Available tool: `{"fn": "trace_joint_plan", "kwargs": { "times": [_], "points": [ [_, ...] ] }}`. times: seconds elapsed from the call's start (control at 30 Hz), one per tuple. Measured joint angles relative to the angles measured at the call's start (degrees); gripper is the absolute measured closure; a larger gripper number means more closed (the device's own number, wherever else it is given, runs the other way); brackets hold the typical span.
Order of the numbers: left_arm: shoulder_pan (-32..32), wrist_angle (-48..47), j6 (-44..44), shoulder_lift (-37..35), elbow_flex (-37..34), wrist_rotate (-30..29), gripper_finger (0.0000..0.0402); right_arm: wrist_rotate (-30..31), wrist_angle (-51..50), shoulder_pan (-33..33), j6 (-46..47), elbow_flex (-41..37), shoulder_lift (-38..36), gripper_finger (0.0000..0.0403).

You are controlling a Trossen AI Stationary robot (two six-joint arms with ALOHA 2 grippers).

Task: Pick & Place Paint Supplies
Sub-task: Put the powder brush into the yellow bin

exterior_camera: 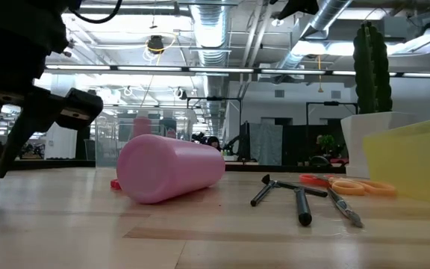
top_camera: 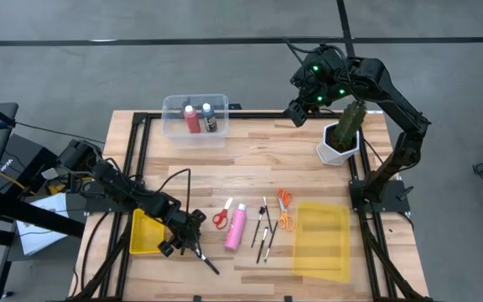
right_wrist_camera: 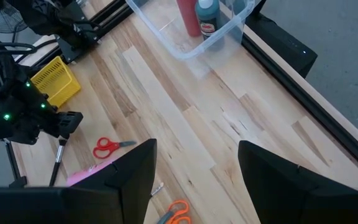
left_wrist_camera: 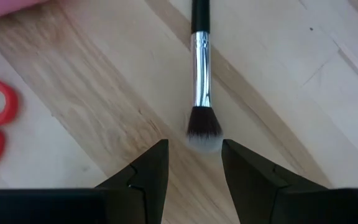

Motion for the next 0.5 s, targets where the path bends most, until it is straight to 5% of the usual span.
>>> {"fn": "trace_joint_plan", "kwargs": {
  "times": [0.5],
  "points": [
    [0.0,3.9,2.0,2.6,0.0,0.2,0.0259,0.0,0.0,0.0,0.8,0.0,0.0,0.0180]
  ]
}}
